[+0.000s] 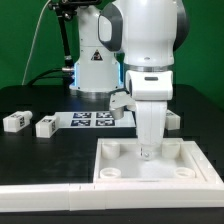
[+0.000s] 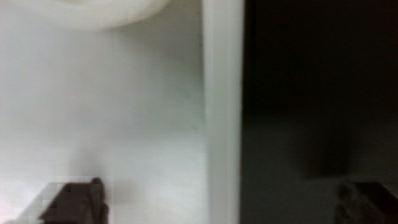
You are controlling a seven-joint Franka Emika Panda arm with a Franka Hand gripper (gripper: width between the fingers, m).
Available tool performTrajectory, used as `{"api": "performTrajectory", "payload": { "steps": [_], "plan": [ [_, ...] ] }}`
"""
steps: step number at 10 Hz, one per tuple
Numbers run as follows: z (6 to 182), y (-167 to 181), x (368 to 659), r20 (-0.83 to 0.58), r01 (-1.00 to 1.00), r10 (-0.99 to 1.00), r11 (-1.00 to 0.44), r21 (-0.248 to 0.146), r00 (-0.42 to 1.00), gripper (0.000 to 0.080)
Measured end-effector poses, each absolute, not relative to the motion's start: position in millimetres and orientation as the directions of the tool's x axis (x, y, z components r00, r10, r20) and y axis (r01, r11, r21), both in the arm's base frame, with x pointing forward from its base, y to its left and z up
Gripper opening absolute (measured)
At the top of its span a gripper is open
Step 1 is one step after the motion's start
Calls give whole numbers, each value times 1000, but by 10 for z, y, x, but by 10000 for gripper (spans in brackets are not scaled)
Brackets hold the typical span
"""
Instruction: Assemble one leg
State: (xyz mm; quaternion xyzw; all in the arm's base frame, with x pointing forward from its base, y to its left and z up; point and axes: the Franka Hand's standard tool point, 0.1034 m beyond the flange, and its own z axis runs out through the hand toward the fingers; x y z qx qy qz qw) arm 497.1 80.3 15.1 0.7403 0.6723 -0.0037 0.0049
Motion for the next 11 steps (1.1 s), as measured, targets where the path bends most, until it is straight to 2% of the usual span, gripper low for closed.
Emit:
{"api": "performTrajectory", "payload": {
  "steps": [5, 8, 11],
  "plan": [
    [651, 879, 4656, -33, 966, 965, -257, 30, 258, 649],
    [610, 872, 4648, -32, 952, 952, -305, 24, 305, 649],
    [605, 883, 4642, -23, 861, 861, -508, 25, 509, 649]
  ]
}}
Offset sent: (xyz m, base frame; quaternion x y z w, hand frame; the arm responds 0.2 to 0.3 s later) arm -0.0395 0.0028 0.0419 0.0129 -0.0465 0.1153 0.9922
